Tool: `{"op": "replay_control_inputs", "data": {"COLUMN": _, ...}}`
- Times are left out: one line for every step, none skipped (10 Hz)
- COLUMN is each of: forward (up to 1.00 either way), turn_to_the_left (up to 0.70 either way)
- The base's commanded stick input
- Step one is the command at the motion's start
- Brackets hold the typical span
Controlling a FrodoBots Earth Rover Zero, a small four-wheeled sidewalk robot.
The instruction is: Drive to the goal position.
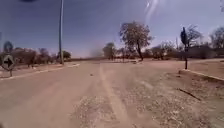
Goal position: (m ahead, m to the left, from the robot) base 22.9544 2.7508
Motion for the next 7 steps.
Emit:
{"op": "replay_control_inputs", "data": {"forward": 1.00, "turn_to_the_left": 0.00}}
{"op": "replay_control_inputs", "data": {"forward": 1.00, "turn_to_the_left": 0.00}}
{"op": "replay_control_inputs", "data": {"forward": 1.00, "turn_to_the_left": 0.00}}
{"op": "replay_control_inputs", "data": {"forward": 1.00, "turn_to_the_left": 0.00}}
{"op": "replay_control_inputs", "data": {"forward": 1.00, "turn_to_the_left": 0.00}}
{"op": "replay_control_inputs", "data": {"forward": 1.00, "turn_to_the_left": 0.00}}
{"op": "replay_control_inputs", "data": {"forward": 1.00, "turn_to_the_left": 0.00}}
